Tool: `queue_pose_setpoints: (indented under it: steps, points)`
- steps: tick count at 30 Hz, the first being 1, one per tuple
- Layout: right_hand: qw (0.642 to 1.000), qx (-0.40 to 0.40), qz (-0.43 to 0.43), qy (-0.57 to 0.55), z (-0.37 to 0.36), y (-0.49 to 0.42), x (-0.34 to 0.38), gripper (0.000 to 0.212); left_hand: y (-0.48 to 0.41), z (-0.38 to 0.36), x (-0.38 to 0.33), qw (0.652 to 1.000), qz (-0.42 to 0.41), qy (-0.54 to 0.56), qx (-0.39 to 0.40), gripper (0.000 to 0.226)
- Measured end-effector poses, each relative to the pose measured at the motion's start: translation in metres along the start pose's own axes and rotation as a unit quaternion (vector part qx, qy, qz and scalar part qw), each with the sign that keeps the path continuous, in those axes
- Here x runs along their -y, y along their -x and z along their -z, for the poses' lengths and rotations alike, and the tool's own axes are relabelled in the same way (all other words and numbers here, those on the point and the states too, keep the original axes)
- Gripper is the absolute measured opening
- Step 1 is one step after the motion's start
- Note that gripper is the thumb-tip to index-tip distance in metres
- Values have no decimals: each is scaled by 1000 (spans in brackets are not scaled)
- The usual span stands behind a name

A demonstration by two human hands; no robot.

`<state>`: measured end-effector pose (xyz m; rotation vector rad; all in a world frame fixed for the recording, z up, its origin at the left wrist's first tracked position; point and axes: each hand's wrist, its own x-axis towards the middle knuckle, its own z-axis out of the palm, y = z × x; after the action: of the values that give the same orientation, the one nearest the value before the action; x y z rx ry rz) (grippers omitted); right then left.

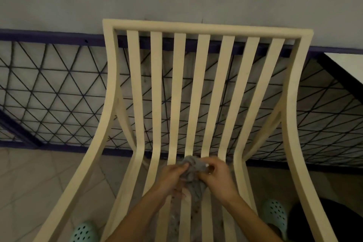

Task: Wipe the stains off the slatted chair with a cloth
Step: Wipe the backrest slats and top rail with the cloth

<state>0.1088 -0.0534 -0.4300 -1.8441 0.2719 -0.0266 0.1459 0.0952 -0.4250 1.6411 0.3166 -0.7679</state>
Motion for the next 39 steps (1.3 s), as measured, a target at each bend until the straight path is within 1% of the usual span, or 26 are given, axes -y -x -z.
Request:
queue_pose_setpoints:
  steps: [1, 3, 5, 7, 9, 11, 12, 14, 16, 17, 19, 21, 24, 26, 28, 29, 31, 32, 34, 36, 38, 39]
  points:
    - [999, -23, 19, 35, 7, -12, 9, 27, -7, 5, -11, 1000, -25, -4, -12, 28]
    - [989, -46, 83, 113, 24, -41, 39, 21, -19, 15, -45, 995, -88, -1, -49, 16]
    - [970, -59, 168, 167, 46, -71, 80, 16, -25, 22, -84, 985, -152, 14, -78, 13]
    - [930, -86, 263, 240, 65, -102, 122, 24, -30, 25, -120, 971, -221, 21, -90, 15]
    - [877, -112, 347, 314, 76, -127, 160, 29, -32, 26, -149, 955, -275, 21, -106, 17]
    - [834, -128, 408, 347, 81, -148, 185, 28, -34, 28, -172, 934, -326, 29, -146, 15]
    - [821, -132, 425, 358, 81, -155, 191, 27, -34, 29, -181, 920, -351, 34, -171, 16]
    - [810, -131, 437, 369, 76, -165, 187, 25, -38, 31, -192, 898, -383, 42, -214, 21]
    - [820, -108, 421, 371, 67, -166, 167, 25, -42, 35, -197, 883, -396, 48, -246, 26]
    - [829, -91, 405, 374, 61, -163, 155, 26, -44, 34, -196, 882, -398, 43, -248, 28]
    - [830, -52, 381, 404, 53, -158, 130, 30, -47, 31, -190, 902, -378, 21, -210, 34]
    - [819, -28, 378, 431, 49, -154, 114, 32, -56, 30, -184, 932, -328, 16, -153, 39]
    - [796, -17, 399, 455, 57, -152, 123, 31, -62, 33, -178, 953, -279, 24, -118, 45]
    - [788, -28, 410, 458, 68, -157, 149, 30, -64, 35, -177, 956, -272, 35, -105, 40]
    - [795, -62, 422, 432, 77, -164, 180, 27, -62, 35, -179, 957, -273, 39, -94, 38]
    - [792, -86, 435, 421, 81, -168, 194, 25, -61, 34, -179, 956, -274, 42, -93, 38]
    - [769, -122, 463, 424, 83, -173, 206, 24, -63, 32, -178, 957, -272, 50, -90, 34]
    - [767, -123, 462, 428, 81, -174, 203, 25, -63, 32, -177, 957, -271, 56, -88, 30]
    - [784, -111, 428, 436, 71, -170, 183, 28, -65, 32, -177, 957, -268, 69, -87, 25]
    - [788, -70, 413, 451, 55, -163, 144, 32, -67, 35, -177, 956, -272, 69, -86, 28]
    - [787, -24, 408, 463, 44, -151, 101, 22, -70, 36, -176, 954, -276, 73, -94, 30]
    - [779, -9, 417, 468, 40, -146, 81, 16, -70, 36, -175, 954, -273, 76, -96, 29]
